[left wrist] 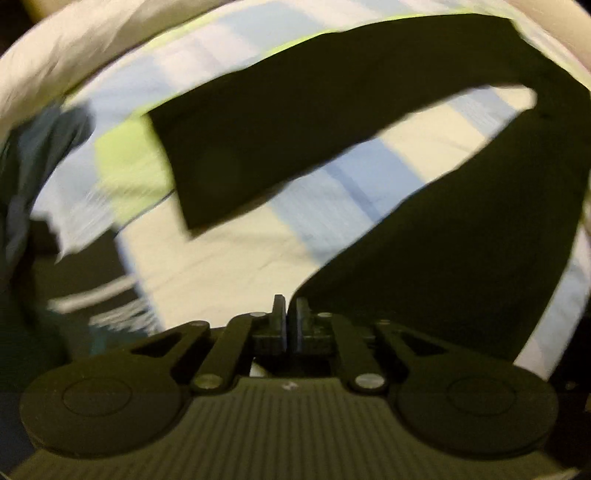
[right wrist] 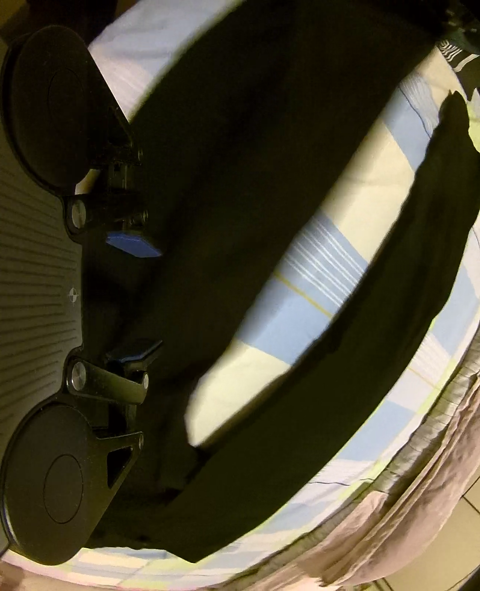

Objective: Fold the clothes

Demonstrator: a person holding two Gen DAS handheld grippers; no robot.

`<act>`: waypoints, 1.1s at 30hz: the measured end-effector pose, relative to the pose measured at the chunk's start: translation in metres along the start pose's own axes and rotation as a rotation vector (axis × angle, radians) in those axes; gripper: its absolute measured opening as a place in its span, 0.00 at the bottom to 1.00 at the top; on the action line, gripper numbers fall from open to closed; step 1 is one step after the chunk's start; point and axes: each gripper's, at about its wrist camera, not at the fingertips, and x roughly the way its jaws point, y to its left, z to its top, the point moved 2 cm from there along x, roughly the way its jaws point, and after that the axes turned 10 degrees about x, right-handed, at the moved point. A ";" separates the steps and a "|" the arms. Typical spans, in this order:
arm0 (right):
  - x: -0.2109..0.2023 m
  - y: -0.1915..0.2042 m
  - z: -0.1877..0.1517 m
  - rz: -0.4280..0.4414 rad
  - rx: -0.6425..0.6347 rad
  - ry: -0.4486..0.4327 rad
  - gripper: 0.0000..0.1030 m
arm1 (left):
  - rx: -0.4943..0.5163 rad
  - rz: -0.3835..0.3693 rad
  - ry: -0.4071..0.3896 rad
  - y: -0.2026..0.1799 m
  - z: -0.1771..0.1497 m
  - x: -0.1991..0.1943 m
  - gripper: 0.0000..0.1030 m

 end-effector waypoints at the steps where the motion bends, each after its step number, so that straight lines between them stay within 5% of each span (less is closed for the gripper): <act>1: 0.002 0.001 -0.002 0.001 0.010 0.010 0.51 | 0.041 0.052 0.035 -0.003 -0.003 0.006 0.02; 4: 0.006 0.005 -0.010 0.004 0.041 0.041 0.51 | 0.131 0.169 0.090 -0.012 -0.015 0.018 0.09; 8: 0.007 -0.007 -0.021 -0.008 0.108 0.053 0.51 | 0.195 0.220 0.046 -0.030 -0.027 0.010 0.17; 11: 0.012 -0.020 -0.028 -0.012 0.182 0.071 0.51 | 0.242 0.169 -0.020 -0.054 -0.024 0.001 0.35; 18: 0.035 -0.085 -0.006 0.045 0.526 -0.014 0.51 | 0.360 0.017 -0.016 -0.119 -0.010 0.019 0.36; 23: 0.080 -0.132 0.016 0.049 0.783 -0.059 0.51 | 0.385 0.030 0.053 -0.142 -0.022 0.025 0.33; 25: 0.082 -0.118 0.020 0.082 0.845 -0.064 0.51 | 0.377 0.034 0.079 -0.144 -0.025 0.022 0.33; 29: 0.052 -0.040 0.029 0.373 0.621 -0.065 0.51 | 0.430 0.042 0.111 -0.161 -0.028 0.015 0.33; 33: 0.046 -0.055 0.004 0.347 0.648 -0.066 0.51 | 0.494 0.031 0.144 -0.189 -0.030 0.014 0.33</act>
